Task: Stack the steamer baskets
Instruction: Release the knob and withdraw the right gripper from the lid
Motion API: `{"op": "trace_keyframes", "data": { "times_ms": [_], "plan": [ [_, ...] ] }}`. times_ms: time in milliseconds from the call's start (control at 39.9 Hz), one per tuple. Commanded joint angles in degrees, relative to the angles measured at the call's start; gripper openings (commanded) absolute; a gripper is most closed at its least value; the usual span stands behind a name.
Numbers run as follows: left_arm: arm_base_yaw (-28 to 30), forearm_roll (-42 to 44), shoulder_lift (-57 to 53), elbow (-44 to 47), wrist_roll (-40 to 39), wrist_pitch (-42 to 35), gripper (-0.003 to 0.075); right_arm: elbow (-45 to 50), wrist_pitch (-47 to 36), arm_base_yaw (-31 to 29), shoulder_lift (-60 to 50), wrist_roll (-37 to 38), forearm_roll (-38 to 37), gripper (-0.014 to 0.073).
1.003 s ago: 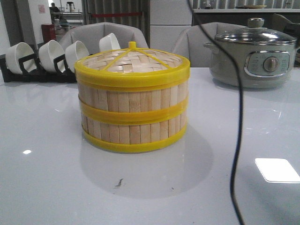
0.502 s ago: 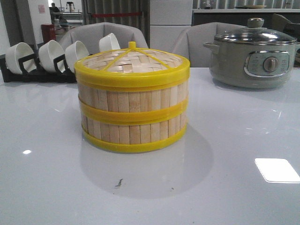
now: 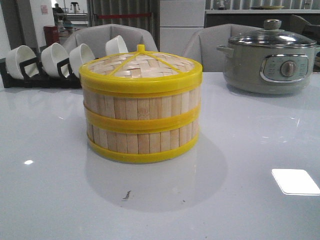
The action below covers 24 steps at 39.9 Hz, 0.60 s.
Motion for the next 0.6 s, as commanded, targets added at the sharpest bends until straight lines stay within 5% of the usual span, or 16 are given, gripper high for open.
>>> {"op": "trace_keyframes", "data": {
  "times_ms": [0, 577],
  "plan": [
    [0.06, -0.11, -0.10, -1.62, -0.39, -4.44, 0.0086, 1.66, -6.18, -1.91, -4.05, -0.42, 0.06, 0.0030],
    [0.06, -0.11, -0.10, -1.62, -0.39, -4.44, 0.0086, 4.22, -5.41, -3.51, -6.60, -0.35, 0.79, 0.0032]
  ]
}}
